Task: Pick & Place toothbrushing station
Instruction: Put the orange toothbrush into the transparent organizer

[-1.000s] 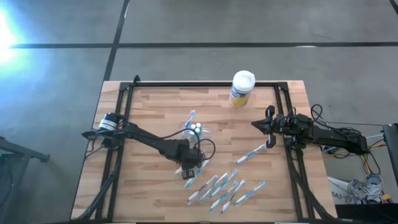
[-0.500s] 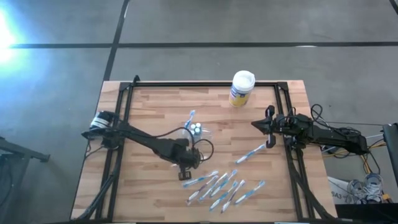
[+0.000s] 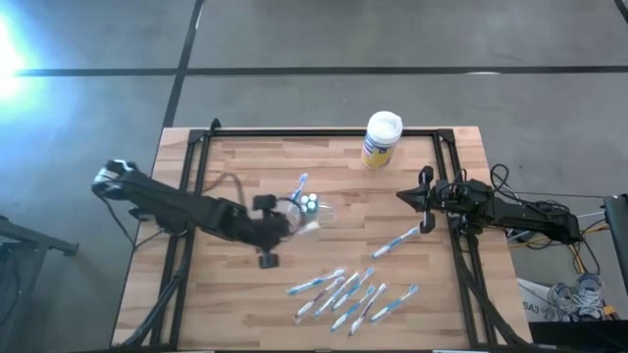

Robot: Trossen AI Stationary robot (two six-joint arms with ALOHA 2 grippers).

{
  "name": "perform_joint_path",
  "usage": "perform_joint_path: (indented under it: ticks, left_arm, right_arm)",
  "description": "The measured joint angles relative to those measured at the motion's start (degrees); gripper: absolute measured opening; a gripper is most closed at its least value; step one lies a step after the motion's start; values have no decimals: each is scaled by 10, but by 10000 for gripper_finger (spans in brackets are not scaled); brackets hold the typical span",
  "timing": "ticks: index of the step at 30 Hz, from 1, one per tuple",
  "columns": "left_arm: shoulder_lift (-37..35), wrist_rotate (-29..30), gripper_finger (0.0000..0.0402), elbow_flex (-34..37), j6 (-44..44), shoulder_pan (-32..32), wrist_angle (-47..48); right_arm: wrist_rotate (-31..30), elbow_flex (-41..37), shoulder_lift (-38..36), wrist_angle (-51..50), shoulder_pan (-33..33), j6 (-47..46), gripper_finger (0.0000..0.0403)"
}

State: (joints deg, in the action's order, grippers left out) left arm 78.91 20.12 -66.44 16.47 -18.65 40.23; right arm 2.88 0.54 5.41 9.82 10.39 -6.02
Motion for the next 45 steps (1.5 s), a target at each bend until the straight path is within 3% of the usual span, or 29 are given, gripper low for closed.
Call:
perform_joint_path:
  ticks: [5,14,20,27,38,45]
  left_arm:
    - [-125,28,1,94,-42,-3,-64]
    - [-355,0,1,311,-151,-5,-298]
    - [-485,-19,1,397,-170,-5,-338]
    - [-604,-88,1,489,-242,-5,-438]
    - [-758,-85,0,585,-254,-3,-463]
    - [-789,-65,0,630,-251,-2,-475]
  right_arm:
    - [0,0,0,0,0,0,8]
    - [0,0,0,0,0,0,8]
    - [0,0,0,0,0,0,8]
    - [0,0,0,0,0,0,8]
    - [0,0,0,0,0,0,8]
    - [-3,0,0,1,0,1,8]
